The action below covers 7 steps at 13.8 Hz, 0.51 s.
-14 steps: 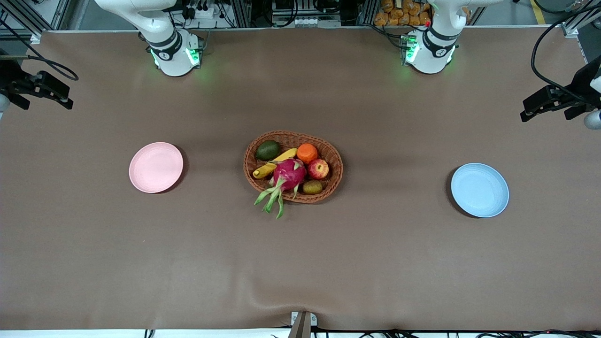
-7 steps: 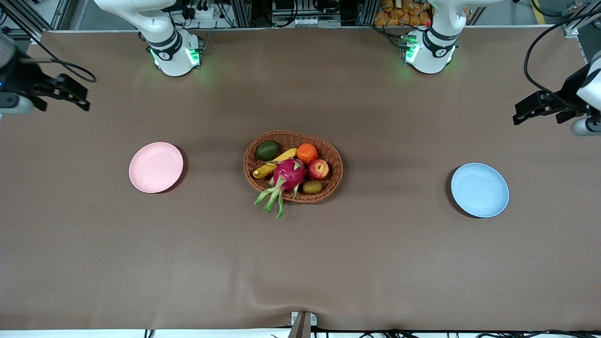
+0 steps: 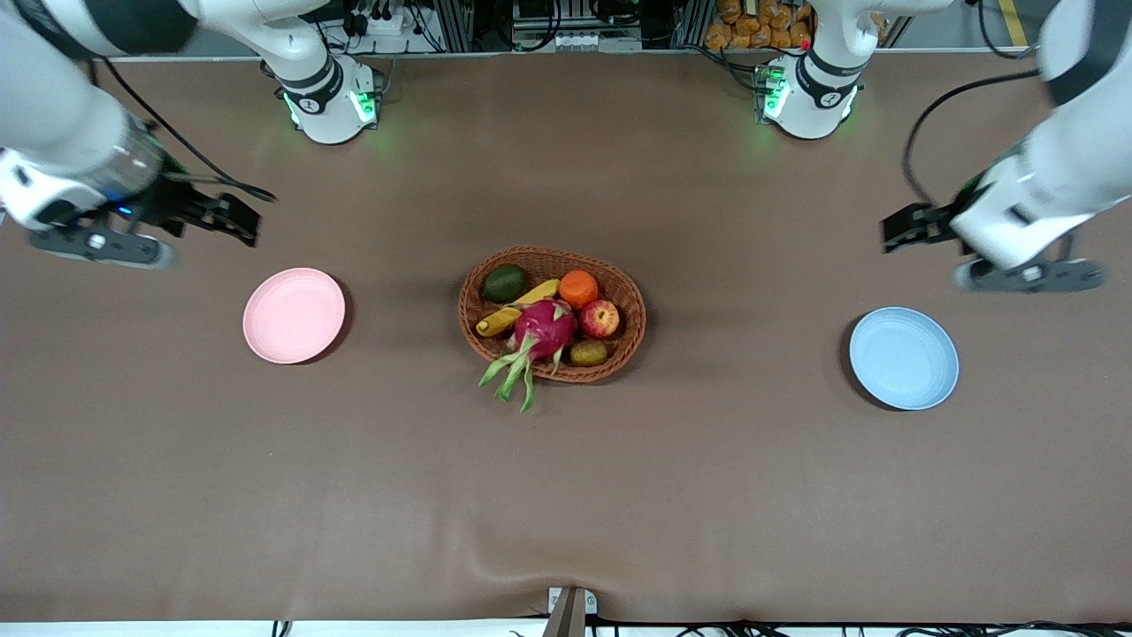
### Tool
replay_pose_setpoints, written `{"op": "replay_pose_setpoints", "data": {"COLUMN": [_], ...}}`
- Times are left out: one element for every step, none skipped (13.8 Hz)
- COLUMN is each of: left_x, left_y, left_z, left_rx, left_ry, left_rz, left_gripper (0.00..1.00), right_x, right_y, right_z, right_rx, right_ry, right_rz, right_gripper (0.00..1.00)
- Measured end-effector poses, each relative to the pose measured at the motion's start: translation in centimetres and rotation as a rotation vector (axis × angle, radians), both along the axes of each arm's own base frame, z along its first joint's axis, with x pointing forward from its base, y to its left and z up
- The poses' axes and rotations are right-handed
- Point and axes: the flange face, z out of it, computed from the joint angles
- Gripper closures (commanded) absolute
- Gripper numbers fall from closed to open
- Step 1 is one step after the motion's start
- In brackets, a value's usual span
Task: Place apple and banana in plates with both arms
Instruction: 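Move the right gripper toward the basket while the left gripper follows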
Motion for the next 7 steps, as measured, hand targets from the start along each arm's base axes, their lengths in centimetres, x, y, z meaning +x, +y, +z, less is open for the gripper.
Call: {"op": "replay_pose_setpoints", "data": {"left_x": [0.2,0.3,0.3,0.5,0.8,1.1,1.5], "left_y": [-1.6,-3.1,-4.1,-4.6,-4.9,-5.2,-5.5], "left_z": [-1.2,-2.2,-2.9,-3.6,-4.2,-4.9,-5.6], "left_rx": [0.007,0.013,0.018,0.020,0.011,-0.017,-0.045], "left_ry": [0.015,0.027,0.037,0.044,0.049,0.054,0.059], "left_rz": [0.000,-0.003,-0.007,-0.012,-0.012,-0.005,0.002], "left_gripper": [0.00,0.00,0.00,0.00,0.00,0.00,0.00], "right_x": [0.3,0.6,0.9,1.0,1.2,1.2,1.3], "right_y": [1.5,3.1,4.8,6.6,8.6,10.3,11.8], "right_z": [-1.0,-2.2,-3.5,-4.8,-6.4,-8.0,-9.5], "right_rx": [-0.006,-0.014,-0.022,-0.032,-0.042,-0.052,-0.063], "right_ry": [0.002,0.004,0.004,0.006,0.010,0.015,0.022], "right_rz": [-0.020,-0.043,-0.077,-0.105,-0.124,-0.134,-0.147], "right_gripper": [0.00,0.00,0.00,0.00,0.00,0.00,0.00]}}
